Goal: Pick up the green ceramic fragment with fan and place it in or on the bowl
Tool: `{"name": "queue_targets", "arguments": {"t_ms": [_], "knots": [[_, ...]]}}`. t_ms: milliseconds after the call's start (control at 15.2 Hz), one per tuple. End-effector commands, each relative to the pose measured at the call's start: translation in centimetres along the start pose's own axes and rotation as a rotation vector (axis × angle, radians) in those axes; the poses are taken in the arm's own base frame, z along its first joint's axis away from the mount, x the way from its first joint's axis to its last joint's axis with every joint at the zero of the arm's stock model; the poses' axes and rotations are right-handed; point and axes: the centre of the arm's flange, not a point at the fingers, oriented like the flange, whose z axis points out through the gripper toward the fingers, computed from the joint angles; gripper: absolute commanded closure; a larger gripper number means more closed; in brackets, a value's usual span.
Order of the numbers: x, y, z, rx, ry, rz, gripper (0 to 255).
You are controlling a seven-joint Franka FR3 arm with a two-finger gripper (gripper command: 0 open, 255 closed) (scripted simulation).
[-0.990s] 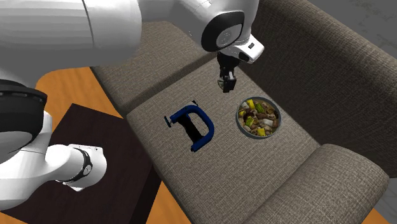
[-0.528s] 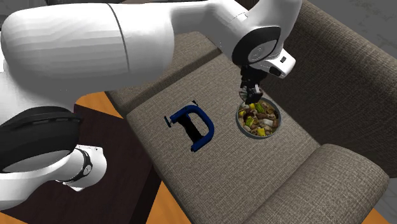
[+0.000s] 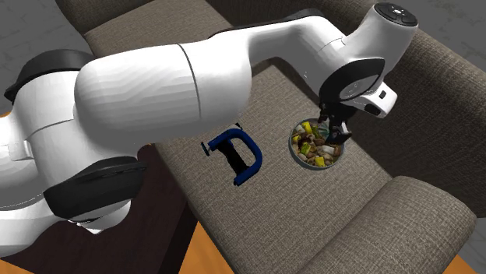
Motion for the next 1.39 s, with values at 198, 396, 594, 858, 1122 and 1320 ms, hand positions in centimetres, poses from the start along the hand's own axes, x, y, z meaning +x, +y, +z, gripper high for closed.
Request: {"name": "queue_targets", "arguments": {"t_ms": [198,396,594,858,1122,1320], "knots": [[0.1,-0.2,2.7,0.000,0.000,-0.001,255],[0.2,-0.4,4.2,0.000,0.000,-0.001,255],[0.2,-0.6,5.8,0.000,0.000,-0.001,255],[0.2,-0.6,6.2,0.000,0.000,-0.001,255],[0.2,-0.6,6.2,0.000,0.000,-0.001,255],[0.2,-0.6,6.2,0.000,0.000,-0.001,0]]}}
